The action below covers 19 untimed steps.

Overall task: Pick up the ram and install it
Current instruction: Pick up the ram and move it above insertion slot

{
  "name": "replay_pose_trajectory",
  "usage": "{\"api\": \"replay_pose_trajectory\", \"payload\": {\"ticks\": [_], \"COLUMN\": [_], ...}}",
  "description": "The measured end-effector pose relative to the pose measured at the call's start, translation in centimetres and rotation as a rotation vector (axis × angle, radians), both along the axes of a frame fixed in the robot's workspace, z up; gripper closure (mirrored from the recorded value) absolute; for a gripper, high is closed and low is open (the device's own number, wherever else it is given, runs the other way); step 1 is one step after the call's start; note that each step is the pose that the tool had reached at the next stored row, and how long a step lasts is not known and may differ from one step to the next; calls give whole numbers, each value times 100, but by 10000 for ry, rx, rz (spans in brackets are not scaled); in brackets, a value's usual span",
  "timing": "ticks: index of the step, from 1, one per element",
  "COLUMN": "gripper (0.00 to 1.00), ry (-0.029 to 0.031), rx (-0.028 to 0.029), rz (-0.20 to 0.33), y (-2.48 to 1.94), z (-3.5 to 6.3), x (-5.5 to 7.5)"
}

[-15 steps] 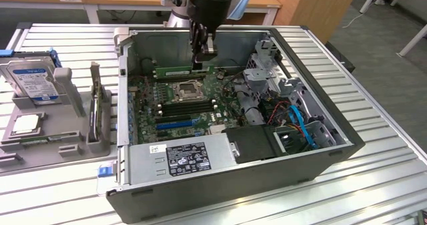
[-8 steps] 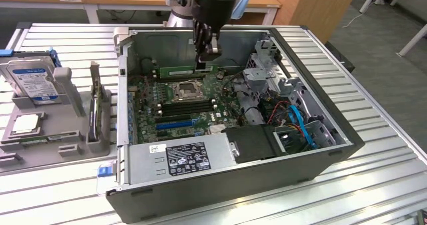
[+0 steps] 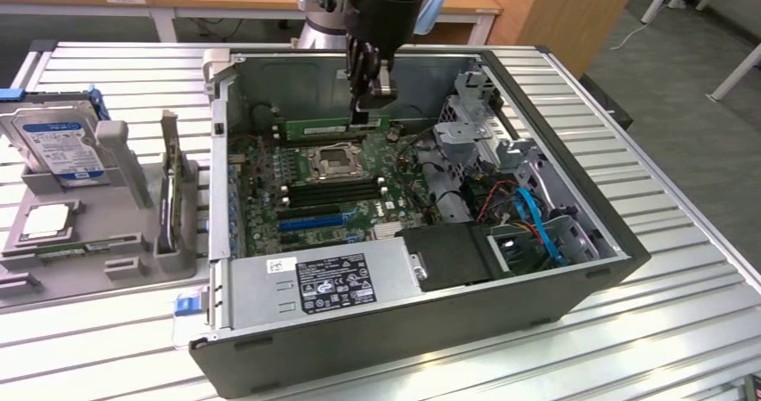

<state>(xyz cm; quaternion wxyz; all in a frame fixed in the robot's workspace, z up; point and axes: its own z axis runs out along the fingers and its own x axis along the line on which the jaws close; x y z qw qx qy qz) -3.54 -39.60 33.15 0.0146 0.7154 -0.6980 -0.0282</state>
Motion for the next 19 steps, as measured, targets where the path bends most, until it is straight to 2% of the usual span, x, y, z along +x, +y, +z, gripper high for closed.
{"api": "replay_pose_trajectory", "payload": {"ticks": [14, 19], "gripper": [89, 89], "ry": [0, 1], "rx": [-1, -2], "rz": [0, 0], "y": [-61, -64], "z": [0, 1], "x": [0, 0]}}
